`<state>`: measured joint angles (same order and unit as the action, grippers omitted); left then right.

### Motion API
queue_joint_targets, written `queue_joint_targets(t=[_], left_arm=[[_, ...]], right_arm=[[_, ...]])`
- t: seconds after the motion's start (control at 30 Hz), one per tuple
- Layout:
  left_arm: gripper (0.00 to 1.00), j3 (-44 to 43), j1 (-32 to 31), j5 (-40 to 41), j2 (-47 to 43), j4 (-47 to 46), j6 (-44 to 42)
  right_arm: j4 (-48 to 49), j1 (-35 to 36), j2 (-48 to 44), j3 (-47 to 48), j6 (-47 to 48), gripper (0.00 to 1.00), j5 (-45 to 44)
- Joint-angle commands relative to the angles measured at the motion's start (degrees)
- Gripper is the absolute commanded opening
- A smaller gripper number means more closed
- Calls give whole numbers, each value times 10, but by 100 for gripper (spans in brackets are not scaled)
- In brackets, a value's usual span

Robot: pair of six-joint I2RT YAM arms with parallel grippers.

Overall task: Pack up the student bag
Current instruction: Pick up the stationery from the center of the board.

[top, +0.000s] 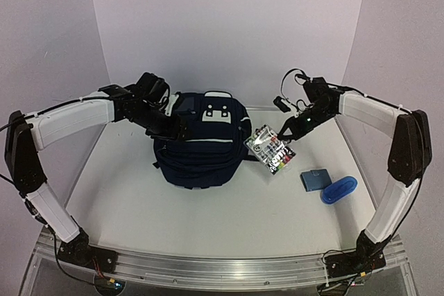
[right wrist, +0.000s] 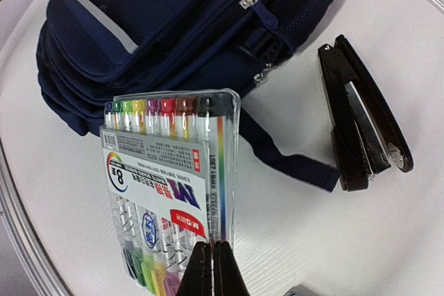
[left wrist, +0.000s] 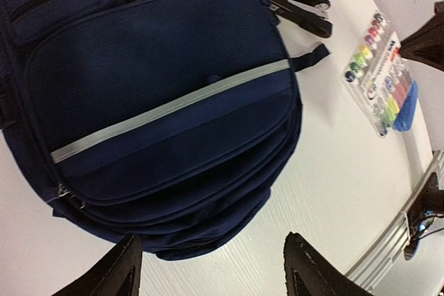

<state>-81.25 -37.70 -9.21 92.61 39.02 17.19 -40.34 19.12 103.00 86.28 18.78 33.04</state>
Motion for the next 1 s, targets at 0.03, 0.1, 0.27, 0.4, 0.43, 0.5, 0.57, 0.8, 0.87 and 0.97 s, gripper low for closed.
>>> queue_joint_targets(t=[0.03,0.1,0.27,0.4,0.43,0.5,0.57,0.8,0.87,0.97], left_arm=[[71,-53,-21,-99,26,-58,-8],[72,-68,-27,-132,44,-82,5],[73,-15,-38,-202,49,-265,127],[73,10,-41,-204,53,-370,204],[73,8,-42,-206,57,-381,217],[72,-1,-48,-214,69,-388,228],[71,-7,-57,-215,75,-388,229],[50,35,-62,-195,56,-437,251],[29,54,-62,-191,44,-460,265],[9,104,-63,-171,15,-506,299]], right_arm=[[8,7,-35,43,3,0,48],[18,7,-36,65,-26,0,54],[77,12,-32,113,-132,0,87],[113,31,-32,132,-179,0,107],[120,37,-32,135,-188,0,112],[133,49,-33,139,-208,0,117],[145,61,-34,141,-217,0,120],[172,88,-30,152,-245,0,138],[174,95,-28,151,-244,0,138],[175,99,-12,159,-242,3,136]])
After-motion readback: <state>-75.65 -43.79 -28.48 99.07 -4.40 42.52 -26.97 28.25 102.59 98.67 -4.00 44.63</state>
